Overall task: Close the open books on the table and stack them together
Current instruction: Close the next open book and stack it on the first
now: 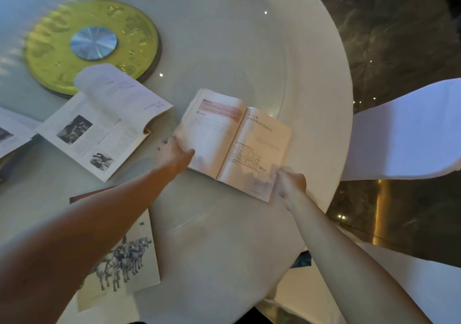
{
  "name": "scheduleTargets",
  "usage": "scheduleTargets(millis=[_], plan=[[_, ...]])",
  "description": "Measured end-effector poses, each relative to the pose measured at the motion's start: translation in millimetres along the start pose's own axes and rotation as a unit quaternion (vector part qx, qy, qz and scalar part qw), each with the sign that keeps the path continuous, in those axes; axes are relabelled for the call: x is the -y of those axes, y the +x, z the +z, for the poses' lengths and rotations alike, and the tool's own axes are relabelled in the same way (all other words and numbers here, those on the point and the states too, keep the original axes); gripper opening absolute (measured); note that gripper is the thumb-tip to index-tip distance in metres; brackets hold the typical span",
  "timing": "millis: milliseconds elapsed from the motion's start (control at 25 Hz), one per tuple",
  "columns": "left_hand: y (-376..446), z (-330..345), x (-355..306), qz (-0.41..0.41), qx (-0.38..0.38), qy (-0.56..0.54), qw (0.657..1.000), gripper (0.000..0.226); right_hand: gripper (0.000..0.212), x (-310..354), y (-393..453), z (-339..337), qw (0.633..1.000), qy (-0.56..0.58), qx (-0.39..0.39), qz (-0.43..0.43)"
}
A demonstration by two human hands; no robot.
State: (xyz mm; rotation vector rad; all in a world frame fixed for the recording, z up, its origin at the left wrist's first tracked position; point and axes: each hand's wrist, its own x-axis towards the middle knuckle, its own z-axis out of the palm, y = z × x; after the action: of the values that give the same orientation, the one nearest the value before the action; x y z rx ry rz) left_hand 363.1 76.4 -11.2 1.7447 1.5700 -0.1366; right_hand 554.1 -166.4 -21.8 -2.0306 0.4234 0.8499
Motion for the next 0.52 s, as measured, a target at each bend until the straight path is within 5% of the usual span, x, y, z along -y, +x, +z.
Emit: scheduleTargets(millis=[160, 320, 440, 520], plan=[[-7.1, 2.2, -8.2, -0.047, -0.046, 0.152, 0.986, 0.092, 0.028, 2.3, 6.6, 13.9, 0.999, -0.020, -0.019, 0.040], [4.5, -5.4, 0.5, -0.080, -0.010, 0.054, 0.995, 0.098, 0.026, 5.3, 9.9, 20.2, 0.999, 0.006, -0.011, 0.042], [4.2, -14.3, 4.5, -0.067, 0.024, -0.089, 0.993, 0.046, 0.045, 8.1, 10.9, 23.5, 0.999, 0.011, 0.013, 0.042], [-1.4, -17.5, 3.3, -0.065, 0.029, -0.148, 0.986, 0.024, 0.035, 10.5, 7.5, 23.5, 0.996, 0.050, 0.043, 0.055]])
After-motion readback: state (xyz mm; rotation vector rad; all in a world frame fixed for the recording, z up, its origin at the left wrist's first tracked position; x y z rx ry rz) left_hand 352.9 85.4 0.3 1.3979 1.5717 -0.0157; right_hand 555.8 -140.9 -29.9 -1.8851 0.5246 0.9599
